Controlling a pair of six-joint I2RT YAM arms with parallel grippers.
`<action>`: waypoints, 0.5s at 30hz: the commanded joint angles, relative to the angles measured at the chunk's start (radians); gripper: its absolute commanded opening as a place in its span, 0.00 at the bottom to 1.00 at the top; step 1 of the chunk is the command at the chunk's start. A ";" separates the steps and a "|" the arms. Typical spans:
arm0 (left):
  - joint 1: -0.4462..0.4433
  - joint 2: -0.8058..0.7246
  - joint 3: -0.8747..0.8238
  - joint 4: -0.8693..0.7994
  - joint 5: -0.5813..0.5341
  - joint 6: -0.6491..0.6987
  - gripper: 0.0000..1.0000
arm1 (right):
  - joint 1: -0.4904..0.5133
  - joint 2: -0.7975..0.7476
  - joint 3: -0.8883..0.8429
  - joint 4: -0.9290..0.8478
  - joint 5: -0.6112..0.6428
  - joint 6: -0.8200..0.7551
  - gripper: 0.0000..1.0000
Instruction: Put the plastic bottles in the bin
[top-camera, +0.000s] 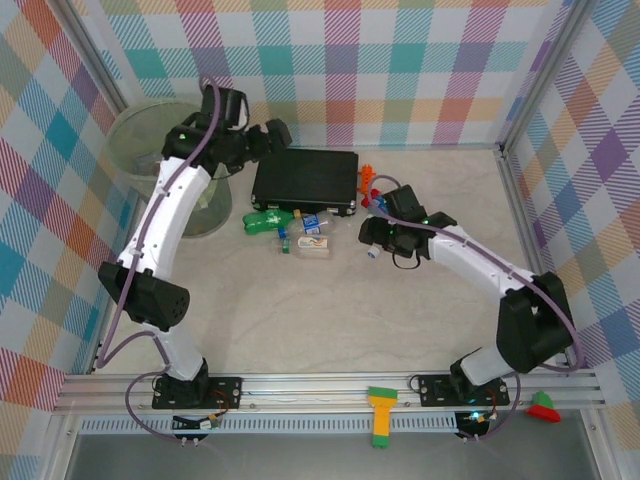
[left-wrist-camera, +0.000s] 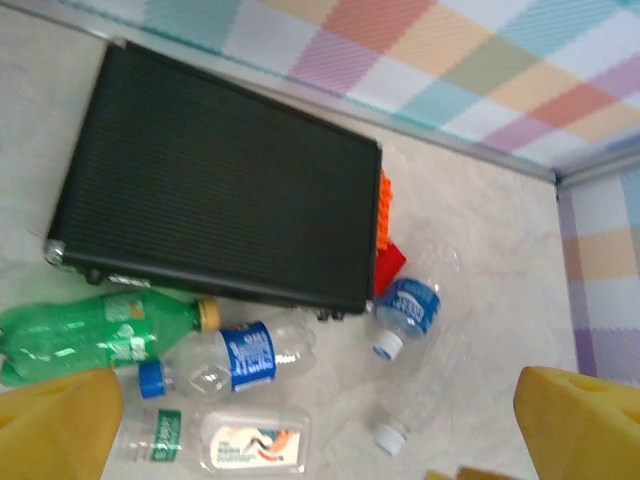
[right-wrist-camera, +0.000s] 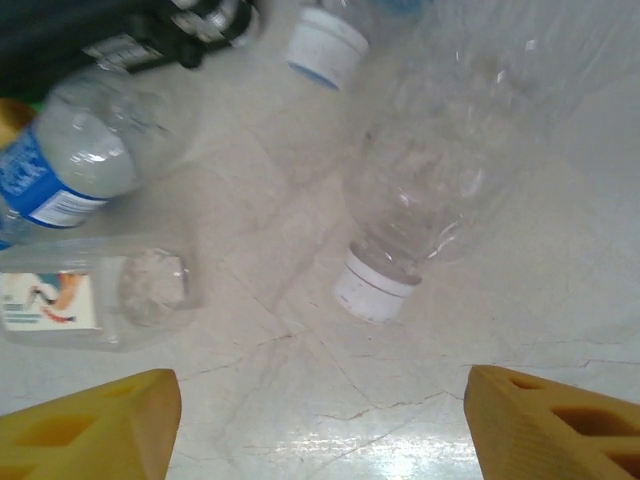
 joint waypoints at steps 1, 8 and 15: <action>-0.044 -0.067 -0.068 0.029 -0.030 -0.002 0.99 | -0.009 0.035 -0.024 0.044 -0.038 0.063 0.70; -0.061 -0.138 -0.199 0.037 -0.068 -0.068 1.00 | -0.021 0.126 -0.023 0.105 -0.037 0.121 0.62; -0.061 -0.180 -0.241 0.035 -0.058 -0.063 1.00 | -0.028 0.200 0.007 0.119 0.008 0.173 0.61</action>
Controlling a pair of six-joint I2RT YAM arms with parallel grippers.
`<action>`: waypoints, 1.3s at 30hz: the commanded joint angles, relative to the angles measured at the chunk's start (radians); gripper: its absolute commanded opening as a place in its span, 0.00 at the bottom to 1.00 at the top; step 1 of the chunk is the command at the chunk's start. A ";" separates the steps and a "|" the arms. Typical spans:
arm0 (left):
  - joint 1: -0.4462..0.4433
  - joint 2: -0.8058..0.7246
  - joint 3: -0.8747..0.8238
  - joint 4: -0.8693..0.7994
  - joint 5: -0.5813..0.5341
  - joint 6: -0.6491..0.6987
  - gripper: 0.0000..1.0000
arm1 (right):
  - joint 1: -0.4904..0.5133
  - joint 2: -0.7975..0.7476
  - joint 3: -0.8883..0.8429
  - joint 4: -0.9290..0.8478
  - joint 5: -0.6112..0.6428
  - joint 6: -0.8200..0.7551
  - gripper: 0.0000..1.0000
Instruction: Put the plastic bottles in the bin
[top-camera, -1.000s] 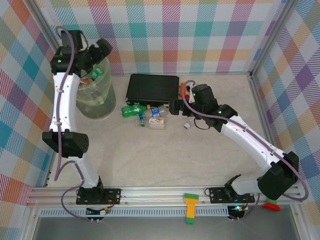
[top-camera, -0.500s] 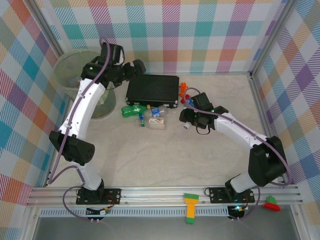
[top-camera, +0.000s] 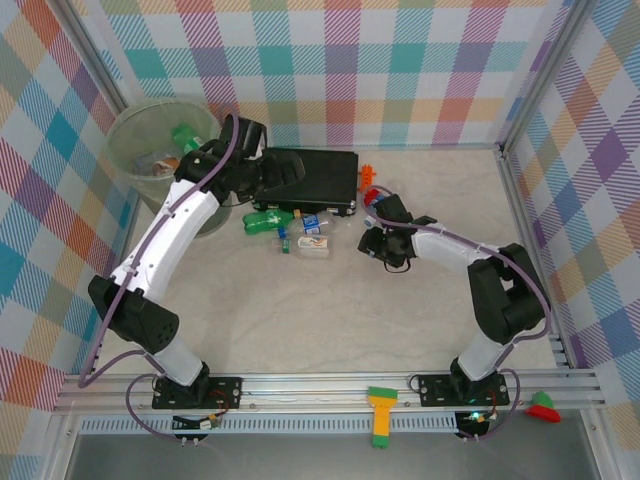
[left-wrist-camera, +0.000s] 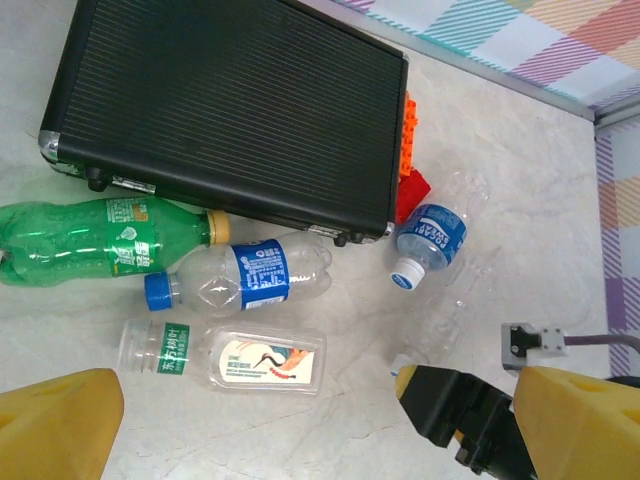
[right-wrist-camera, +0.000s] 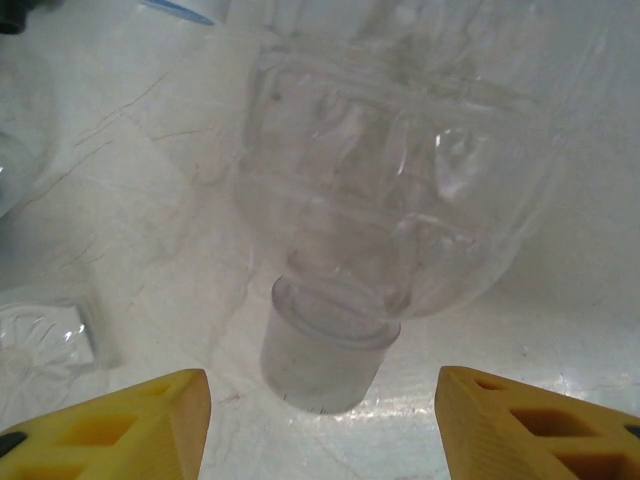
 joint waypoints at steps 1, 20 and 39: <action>0.003 -0.057 -0.027 0.020 -0.006 -0.006 1.00 | -0.012 0.037 0.032 0.013 0.030 0.056 0.60; 0.003 -0.063 0.000 0.018 0.021 0.001 0.99 | -0.015 -0.005 -0.032 0.055 0.156 0.018 0.32; -0.013 0.027 -0.055 0.281 0.261 -0.158 0.93 | -0.006 -0.479 -0.117 0.041 -0.046 -0.358 0.32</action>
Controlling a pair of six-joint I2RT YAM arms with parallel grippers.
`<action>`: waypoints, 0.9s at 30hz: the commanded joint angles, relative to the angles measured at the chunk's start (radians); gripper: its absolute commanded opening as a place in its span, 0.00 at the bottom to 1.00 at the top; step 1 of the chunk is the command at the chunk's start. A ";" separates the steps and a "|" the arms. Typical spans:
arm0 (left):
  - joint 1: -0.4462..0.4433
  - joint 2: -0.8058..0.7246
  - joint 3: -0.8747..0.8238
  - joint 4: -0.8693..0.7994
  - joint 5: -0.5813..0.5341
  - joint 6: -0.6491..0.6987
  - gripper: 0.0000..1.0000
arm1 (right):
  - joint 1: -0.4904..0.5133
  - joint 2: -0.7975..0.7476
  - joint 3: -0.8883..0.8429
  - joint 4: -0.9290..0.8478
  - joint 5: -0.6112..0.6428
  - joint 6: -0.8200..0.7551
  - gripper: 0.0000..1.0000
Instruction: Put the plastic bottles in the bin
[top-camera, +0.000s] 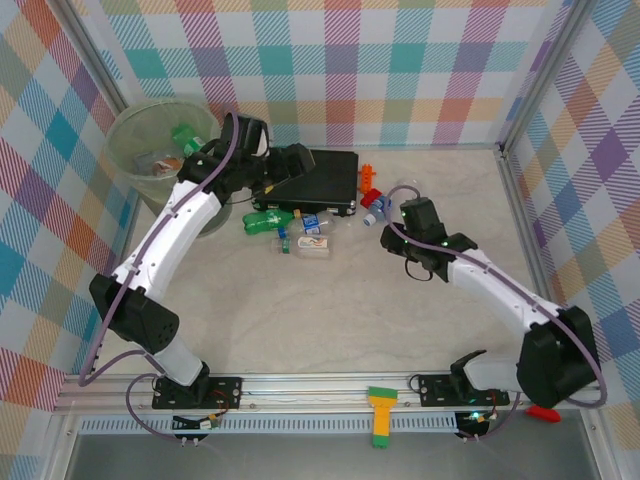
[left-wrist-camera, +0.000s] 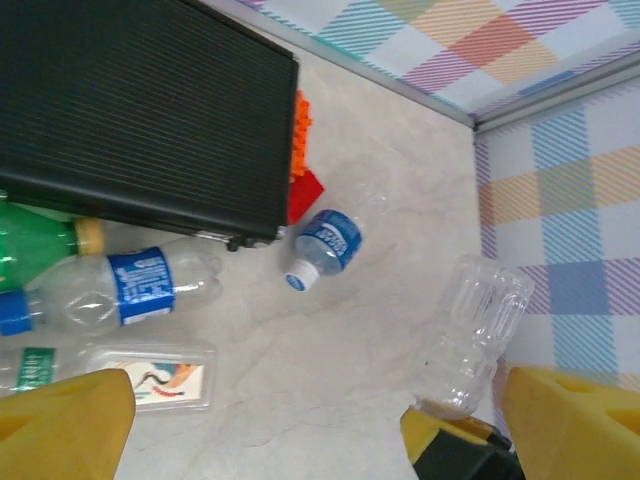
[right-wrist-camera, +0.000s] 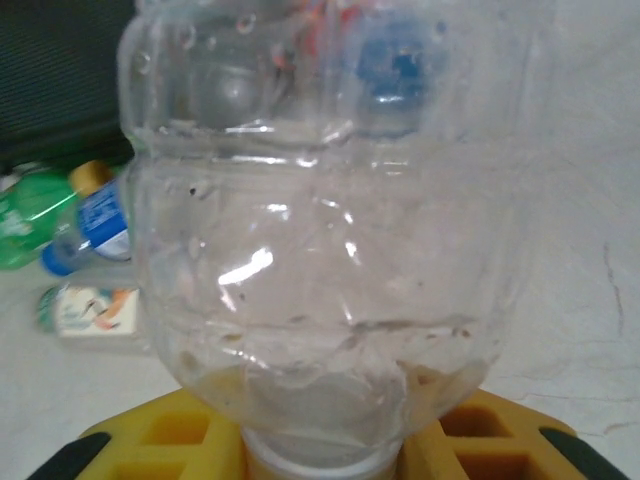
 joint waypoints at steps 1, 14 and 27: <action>-0.016 0.014 -0.026 0.113 0.086 -0.063 0.93 | 0.006 -0.030 0.042 -0.001 -0.131 -0.143 0.32; -0.118 0.008 -0.146 0.361 0.168 -0.169 0.88 | 0.063 -0.011 0.201 -0.011 -0.362 -0.269 0.34; -0.172 0.049 -0.159 0.492 0.219 -0.181 0.83 | 0.066 0.004 0.238 -0.027 -0.455 -0.287 0.34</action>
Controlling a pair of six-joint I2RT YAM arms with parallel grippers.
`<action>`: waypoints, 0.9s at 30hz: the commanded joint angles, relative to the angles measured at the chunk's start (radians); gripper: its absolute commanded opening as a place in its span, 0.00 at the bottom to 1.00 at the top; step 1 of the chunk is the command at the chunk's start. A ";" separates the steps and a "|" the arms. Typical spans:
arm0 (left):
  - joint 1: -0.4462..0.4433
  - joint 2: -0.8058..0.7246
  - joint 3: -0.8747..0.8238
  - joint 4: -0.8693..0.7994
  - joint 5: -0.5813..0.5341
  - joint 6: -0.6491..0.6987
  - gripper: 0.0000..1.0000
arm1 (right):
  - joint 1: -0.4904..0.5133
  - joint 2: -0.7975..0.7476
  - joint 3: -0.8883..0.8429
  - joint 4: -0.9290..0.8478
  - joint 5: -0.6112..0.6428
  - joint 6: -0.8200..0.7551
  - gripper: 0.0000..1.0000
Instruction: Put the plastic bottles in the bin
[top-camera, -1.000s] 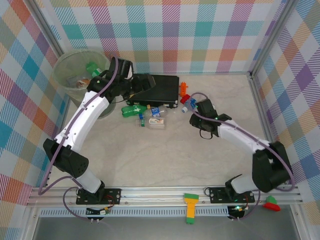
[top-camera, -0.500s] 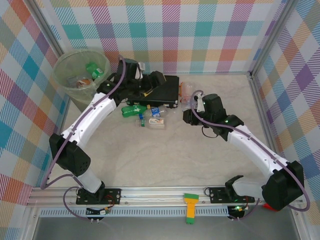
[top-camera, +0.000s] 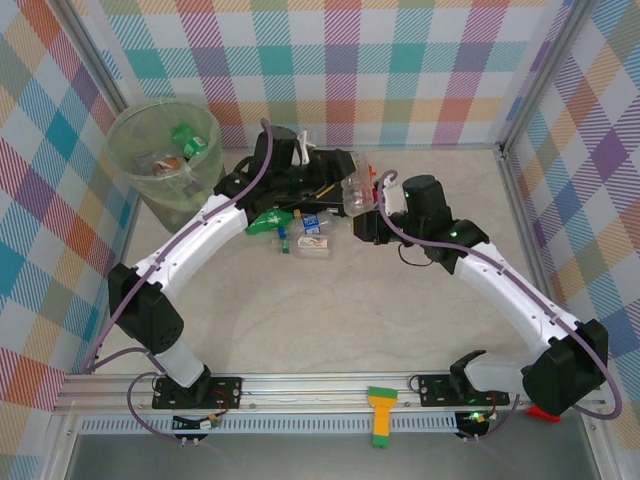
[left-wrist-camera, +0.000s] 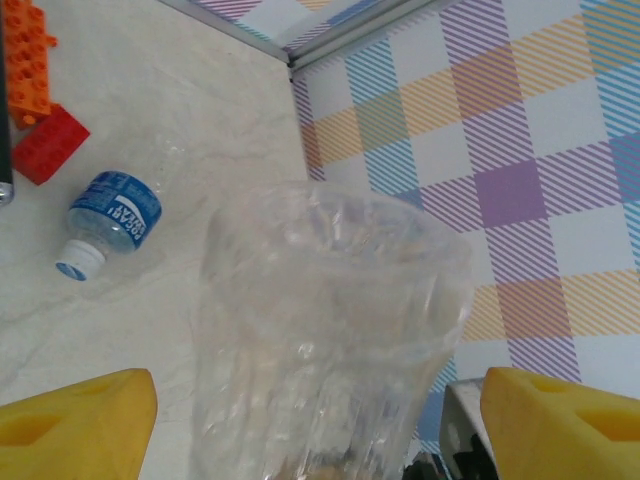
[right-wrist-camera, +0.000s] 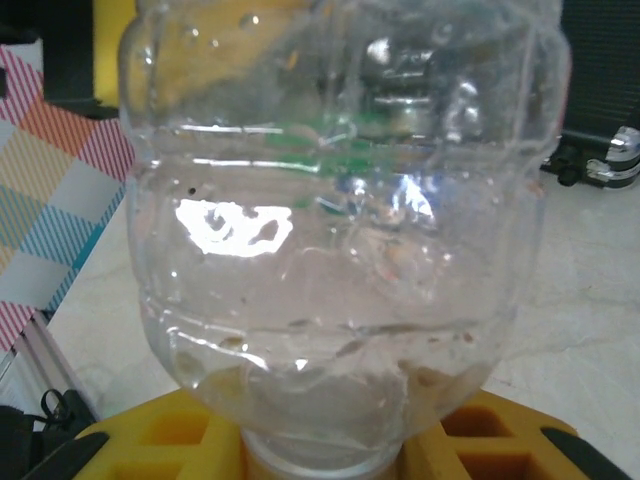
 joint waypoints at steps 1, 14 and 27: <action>-0.013 0.025 0.005 0.062 0.041 -0.016 0.83 | 0.005 -0.002 0.041 -0.005 -0.046 -0.026 0.34; -0.020 0.069 0.074 -0.017 0.066 0.026 0.63 | 0.005 0.009 0.046 -0.002 -0.054 -0.032 0.34; 0.016 0.029 0.122 -0.138 -0.002 0.086 0.59 | 0.003 -0.003 0.039 0.017 0.004 0.009 0.99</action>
